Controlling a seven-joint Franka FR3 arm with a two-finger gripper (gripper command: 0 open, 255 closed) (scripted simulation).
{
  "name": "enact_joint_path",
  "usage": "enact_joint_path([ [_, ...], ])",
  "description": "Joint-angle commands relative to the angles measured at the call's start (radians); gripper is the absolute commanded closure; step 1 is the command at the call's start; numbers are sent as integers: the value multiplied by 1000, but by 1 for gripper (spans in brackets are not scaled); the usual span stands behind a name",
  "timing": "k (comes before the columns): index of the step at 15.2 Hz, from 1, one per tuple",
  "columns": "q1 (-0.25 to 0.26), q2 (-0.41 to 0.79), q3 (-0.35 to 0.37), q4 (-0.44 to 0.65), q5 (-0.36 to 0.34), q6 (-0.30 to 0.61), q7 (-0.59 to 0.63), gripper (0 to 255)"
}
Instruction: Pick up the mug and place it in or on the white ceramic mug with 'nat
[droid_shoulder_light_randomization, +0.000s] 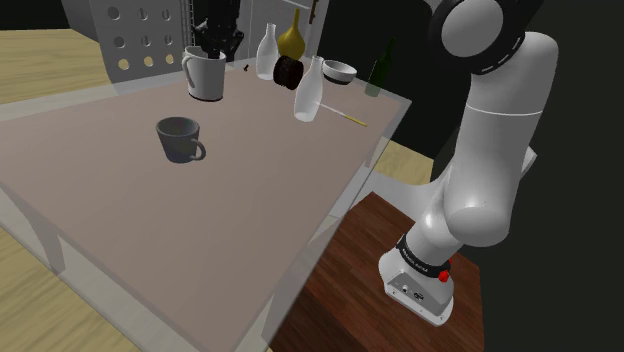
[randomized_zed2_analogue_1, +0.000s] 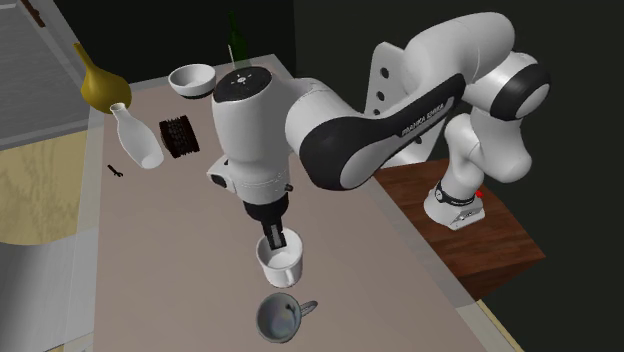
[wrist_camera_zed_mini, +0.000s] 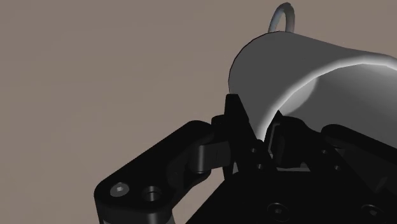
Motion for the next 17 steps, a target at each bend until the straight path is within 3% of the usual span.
enact_joint_path([
  [1,33,36,14,59,-7,-19,49,255],
  [4,84,127,33,205,-21,-71,118,255],
  [17,82,102,31,-9,-18,118,108,255],
])
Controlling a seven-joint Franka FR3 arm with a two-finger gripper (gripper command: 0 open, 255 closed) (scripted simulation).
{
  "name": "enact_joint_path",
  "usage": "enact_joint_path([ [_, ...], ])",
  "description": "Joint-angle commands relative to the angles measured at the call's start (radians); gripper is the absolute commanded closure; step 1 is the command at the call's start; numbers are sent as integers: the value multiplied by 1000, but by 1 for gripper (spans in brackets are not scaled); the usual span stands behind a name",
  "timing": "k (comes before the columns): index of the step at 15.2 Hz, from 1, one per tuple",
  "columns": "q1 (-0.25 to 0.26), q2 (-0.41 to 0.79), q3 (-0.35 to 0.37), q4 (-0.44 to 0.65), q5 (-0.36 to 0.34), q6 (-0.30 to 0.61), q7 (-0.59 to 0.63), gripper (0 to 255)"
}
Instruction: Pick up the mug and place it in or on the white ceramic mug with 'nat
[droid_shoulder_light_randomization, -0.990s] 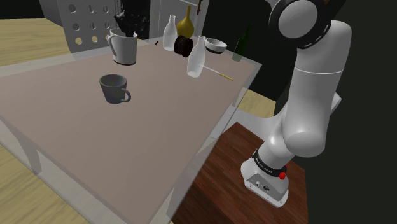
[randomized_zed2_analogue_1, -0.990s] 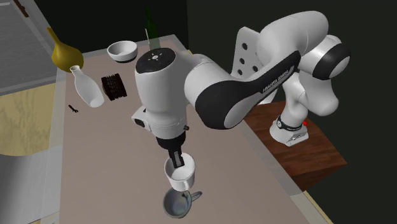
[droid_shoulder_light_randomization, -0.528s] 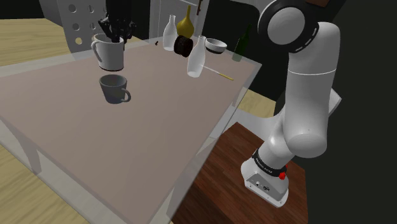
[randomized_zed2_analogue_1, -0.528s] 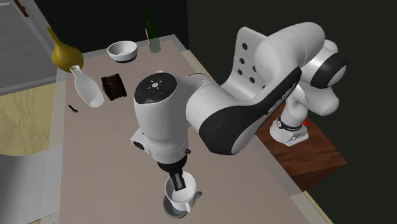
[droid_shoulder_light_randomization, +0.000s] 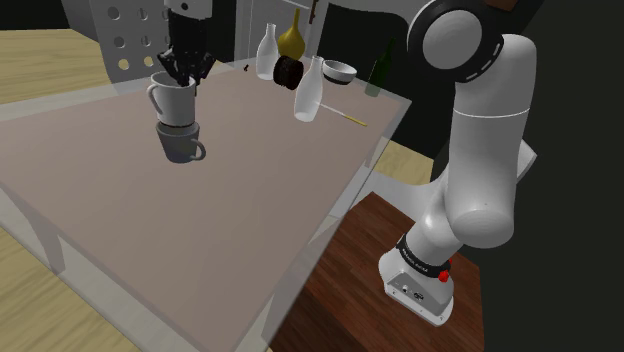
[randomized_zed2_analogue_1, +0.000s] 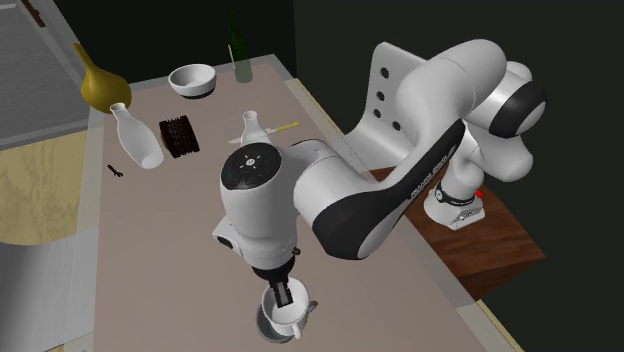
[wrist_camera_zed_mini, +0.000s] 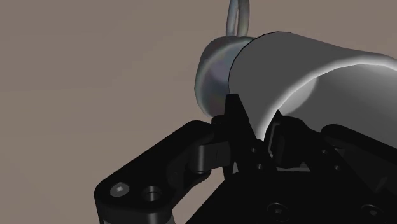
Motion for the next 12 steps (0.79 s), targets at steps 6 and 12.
enact_joint_path([
  [6,0,3,0,-74,1,77,-4,255],
  [12,0,3,0,-74,1,77,-4,255],
])
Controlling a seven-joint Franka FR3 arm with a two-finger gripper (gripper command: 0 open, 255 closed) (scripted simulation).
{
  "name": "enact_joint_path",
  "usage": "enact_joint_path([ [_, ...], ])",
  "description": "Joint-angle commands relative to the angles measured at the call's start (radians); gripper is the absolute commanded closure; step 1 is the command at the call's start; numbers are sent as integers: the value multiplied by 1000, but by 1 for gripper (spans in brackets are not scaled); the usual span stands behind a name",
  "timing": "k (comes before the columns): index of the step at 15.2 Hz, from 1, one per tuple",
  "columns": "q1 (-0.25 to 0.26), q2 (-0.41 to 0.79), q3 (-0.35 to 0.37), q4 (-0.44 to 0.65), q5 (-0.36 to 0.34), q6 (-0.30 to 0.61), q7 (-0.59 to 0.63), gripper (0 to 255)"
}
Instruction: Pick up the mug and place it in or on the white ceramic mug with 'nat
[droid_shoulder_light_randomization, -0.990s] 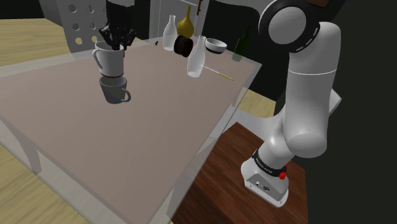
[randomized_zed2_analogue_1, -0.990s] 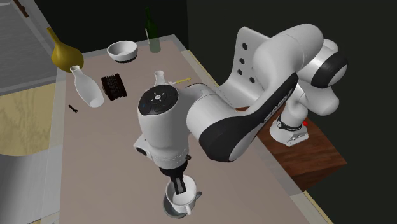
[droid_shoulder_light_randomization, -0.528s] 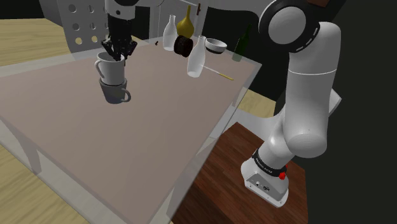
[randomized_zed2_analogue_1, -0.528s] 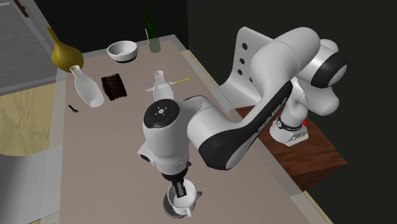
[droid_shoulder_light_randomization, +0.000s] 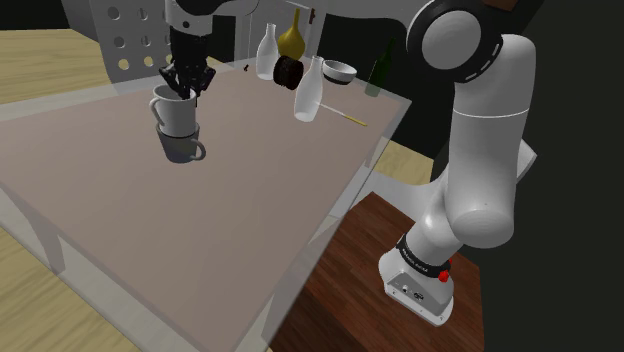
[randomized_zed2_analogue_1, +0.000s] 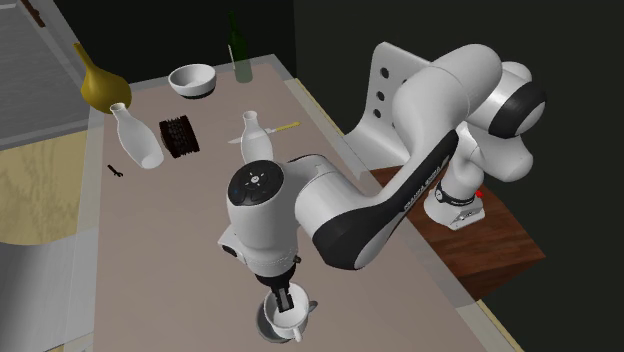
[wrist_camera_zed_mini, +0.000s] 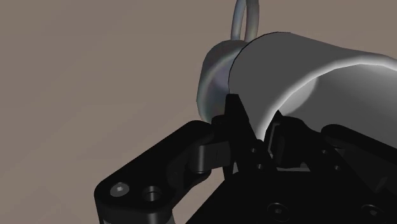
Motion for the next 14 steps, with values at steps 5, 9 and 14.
enact_joint_path([
  [5,0,0,0,-1,0,0,0,0],
  [9,-2,-7,-1,56,0,-63,1,0],
  [14,-3,-8,-1,115,0,-123,1,0],
])
